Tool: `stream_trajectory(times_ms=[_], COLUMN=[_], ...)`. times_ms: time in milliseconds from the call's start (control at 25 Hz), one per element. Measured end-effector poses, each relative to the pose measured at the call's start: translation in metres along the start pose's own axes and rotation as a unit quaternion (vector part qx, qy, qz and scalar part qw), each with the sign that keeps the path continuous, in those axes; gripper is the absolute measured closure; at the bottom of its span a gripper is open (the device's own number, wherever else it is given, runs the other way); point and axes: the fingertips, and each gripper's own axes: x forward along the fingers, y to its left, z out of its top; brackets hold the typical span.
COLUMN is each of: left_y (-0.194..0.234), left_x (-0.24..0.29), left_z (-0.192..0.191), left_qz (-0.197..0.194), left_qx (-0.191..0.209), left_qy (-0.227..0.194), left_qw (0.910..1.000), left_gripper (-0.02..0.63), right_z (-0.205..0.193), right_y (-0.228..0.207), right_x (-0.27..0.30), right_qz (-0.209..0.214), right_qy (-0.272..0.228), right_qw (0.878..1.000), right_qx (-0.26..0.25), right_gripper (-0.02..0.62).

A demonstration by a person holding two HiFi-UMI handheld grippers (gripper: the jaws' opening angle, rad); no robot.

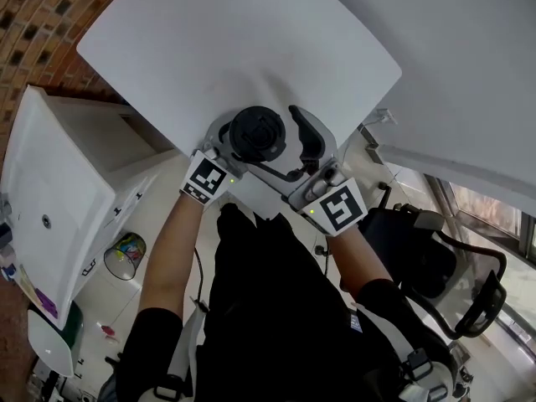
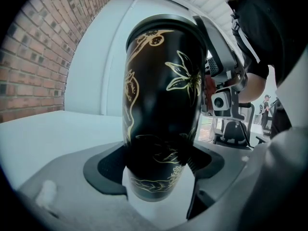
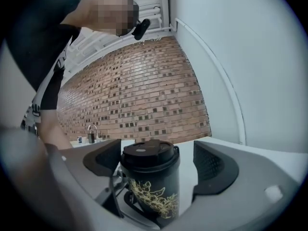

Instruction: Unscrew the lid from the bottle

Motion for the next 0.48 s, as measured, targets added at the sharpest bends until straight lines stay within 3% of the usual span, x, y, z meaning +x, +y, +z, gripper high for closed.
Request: stream_trajectory(times_ms=[120,480], left_y=[-0.001,-0.002], left_x=[0.001,0.002], left_z=[0.001,0.001], left_qz=[-0.001,-0.002], left_qx=[0.001,0.002], left_qy=[0.002,0.002], left_qw=[1.0000,1.0000], left_gripper=[0.224,0.225], right_z=[-0.001,-0.009], right_y=[0.008,0.008], right_x=[0.007,0.024], right_qz=[0.013,-0.009], right_qy=[-0.004,-0.001], right_qw=[1.000,1.000], right_qx=[-0.010,-0.027], right_gripper=[0.123,0.127])
